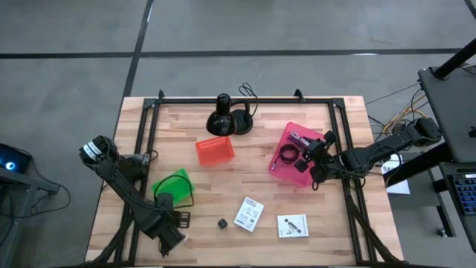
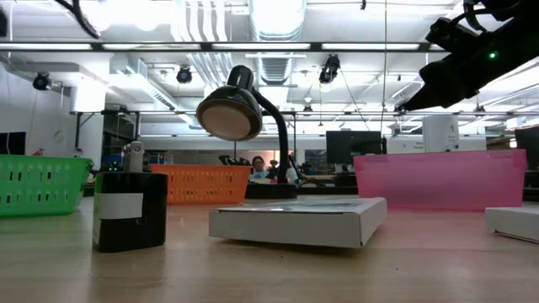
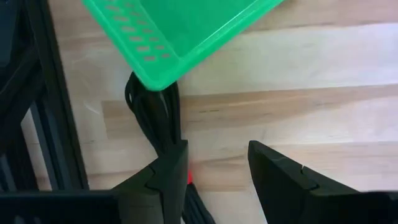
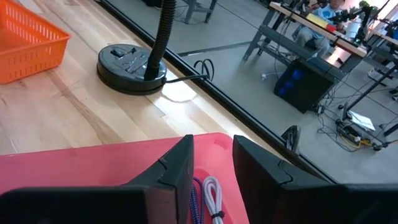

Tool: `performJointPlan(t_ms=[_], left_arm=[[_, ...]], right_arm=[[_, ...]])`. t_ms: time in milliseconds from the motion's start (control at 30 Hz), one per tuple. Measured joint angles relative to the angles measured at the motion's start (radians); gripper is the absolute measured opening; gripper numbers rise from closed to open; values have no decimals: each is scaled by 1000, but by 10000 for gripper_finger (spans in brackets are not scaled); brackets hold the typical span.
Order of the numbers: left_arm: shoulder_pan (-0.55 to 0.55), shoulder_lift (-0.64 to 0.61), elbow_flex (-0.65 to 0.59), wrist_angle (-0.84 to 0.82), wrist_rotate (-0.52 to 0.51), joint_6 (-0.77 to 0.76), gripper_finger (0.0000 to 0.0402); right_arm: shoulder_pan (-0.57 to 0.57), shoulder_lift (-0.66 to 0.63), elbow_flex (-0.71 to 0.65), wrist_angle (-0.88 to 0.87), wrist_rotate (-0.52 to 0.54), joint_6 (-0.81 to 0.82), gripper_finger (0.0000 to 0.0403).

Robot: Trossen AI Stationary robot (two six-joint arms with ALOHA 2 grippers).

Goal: Pick and place items into bin
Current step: Put the black charger cable into the pink bin

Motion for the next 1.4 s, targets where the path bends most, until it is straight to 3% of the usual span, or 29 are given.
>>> performJointPlan(t_ms=[167, 367, 1400], left_arm=[[-22, 72, 8, 2, 18, 5, 152], [-34, 150, 53, 10, 118, -21, 152], [-82, 213, 30, 96, 179, 40, 152]], right_arm=[[0, 0, 0, 0, 0, 0, 92], [0, 0, 0, 0, 0, 0, 92], [0, 0, 0, 0, 0, 0, 77]])
